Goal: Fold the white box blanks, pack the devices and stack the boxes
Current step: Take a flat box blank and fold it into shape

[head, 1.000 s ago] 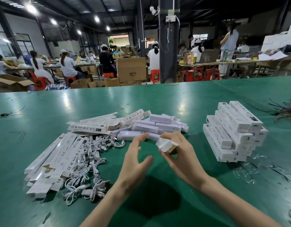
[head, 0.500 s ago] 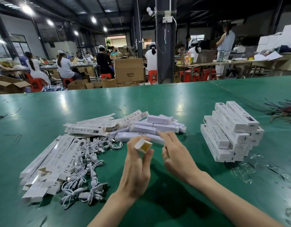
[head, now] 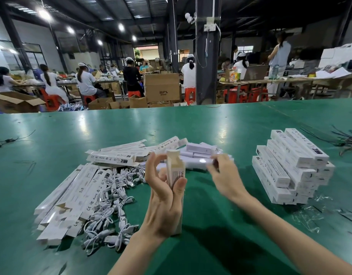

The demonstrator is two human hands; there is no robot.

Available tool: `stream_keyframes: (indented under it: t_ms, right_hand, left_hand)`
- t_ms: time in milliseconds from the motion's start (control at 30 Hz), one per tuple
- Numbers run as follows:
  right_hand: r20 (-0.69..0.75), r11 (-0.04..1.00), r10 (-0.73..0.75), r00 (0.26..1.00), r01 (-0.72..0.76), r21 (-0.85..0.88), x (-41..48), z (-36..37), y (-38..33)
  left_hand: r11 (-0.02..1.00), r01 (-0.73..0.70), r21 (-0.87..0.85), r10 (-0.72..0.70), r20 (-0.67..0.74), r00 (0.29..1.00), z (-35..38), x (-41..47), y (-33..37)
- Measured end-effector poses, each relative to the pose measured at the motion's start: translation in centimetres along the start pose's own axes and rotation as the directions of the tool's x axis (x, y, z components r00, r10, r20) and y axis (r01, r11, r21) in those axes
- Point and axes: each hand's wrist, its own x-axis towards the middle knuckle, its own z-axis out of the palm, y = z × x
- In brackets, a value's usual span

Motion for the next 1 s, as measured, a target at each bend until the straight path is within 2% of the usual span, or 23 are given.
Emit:
stream_keyframes:
  t_ms: [100,200,267,333,367,433,533,700,867,1000]
  right_hand:
    - [-0.082,0.927,0.026,0.996,0.006,0.375,1.3,-4.0,-4.1]
    - [-0.046,0.715,-0.038,0.998,0.059,0.697,2.1,-8.1,-7.9]
    - [-0.006,0.585,-0.097,0.995,0.062,0.809,2.1,-9.7,-9.6]
    - [0.061,0.54,-0.171,0.983,0.042,0.841,1.7,-10.6,-10.8]
    - [0.099,0.561,-0.209,0.973,0.037,0.827,1.5,-10.7,-11.3]
    - [0.145,0.683,-0.253,0.956,0.071,0.727,1.1,-10.6,-11.9]
    - [0.133,0.832,-0.247,0.96,0.14,0.537,1.0,-10.2,-12.1]
    - [0.103,0.864,-0.17,0.98,0.098,0.494,1.2,-10.0,-11.6]
    - [0.12,0.814,-0.034,0.992,-0.042,0.579,1.5,-9.7,-11.3]
    - [0.067,0.878,-0.055,0.996,0.016,0.479,1.5,-9.9,-11.3]
  left_hand:
    - [0.999,-0.014,0.042,0.014,0.015,1.0,-0.3,0.3,0.2]
    - [0.992,0.049,0.116,-0.052,0.022,0.998,-0.6,0.4,0.4]
    - [0.993,0.077,0.094,-0.079,0.011,0.997,-0.6,0.5,0.6]
    - [0.994,0.103,0.041,-0.104,0.006,0.995,-0.7,0.7,0.6]
    - [0.993,0.114,0.022,-0.114,0.001,0.993,-0.8,0.8,0.6]
    - [0.99,0.137,-0.021,-0.137,0.001,0.991,-1.0,0.9,0.7]
    - [0.978,0.181,-0.1,-0.179,0.022,0.984,-1.0,0.8,0.9]
    - [0.97,0.2,-0.141,-0.198,0.03,0.98,-0.8,0.7,1.0]
    - [0.953,0.224,-0.204,-0.217,0.055,0.975,-0.9,0.7,1.2]
    - [0.948,0.235,-0.217,-0.227,0.062,0.972,-0.9,0.8,1.5]
